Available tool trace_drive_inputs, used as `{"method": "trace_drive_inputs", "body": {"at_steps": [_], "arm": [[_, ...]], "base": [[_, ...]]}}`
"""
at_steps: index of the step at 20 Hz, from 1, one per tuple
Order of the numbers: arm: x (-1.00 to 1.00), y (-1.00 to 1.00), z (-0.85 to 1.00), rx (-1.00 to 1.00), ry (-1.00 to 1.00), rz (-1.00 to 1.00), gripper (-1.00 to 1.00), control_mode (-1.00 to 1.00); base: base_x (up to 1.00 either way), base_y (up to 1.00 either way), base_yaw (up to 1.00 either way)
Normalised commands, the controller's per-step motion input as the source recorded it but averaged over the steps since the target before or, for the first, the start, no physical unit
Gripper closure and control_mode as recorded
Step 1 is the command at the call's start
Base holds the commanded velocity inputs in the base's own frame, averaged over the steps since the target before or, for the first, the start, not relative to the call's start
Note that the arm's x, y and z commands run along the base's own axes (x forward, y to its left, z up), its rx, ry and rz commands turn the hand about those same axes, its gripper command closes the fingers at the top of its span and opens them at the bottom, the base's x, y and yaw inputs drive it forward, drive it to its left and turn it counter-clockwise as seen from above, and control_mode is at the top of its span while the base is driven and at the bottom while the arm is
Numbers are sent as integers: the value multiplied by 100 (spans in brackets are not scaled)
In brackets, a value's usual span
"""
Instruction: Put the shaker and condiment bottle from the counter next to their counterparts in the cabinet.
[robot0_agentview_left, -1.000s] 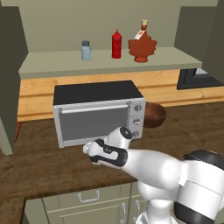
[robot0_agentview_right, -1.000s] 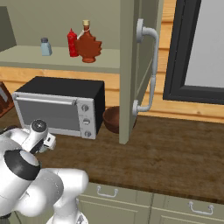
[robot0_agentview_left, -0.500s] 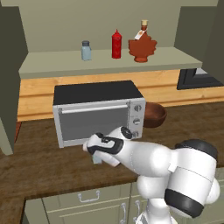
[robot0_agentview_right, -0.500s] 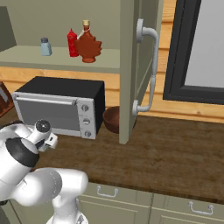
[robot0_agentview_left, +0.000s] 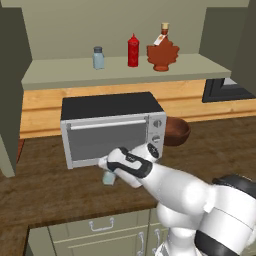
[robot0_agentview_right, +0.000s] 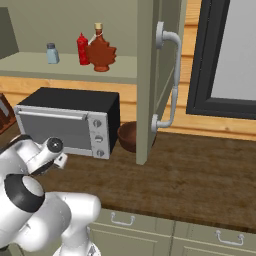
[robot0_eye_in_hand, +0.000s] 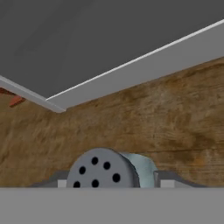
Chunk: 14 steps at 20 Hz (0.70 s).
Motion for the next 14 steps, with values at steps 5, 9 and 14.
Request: {"method": "trace_drive_inputs", "body": {"at_steps": [5,9,14], "arm": [[-2,0,86,2,24,0,100,-100],[0,5,68,0,33,-2,100,-100],[-8,4,4,10,0,0,100,-100]], "base": [[0,0,0],[0,0,0],[0,0,0]]}}
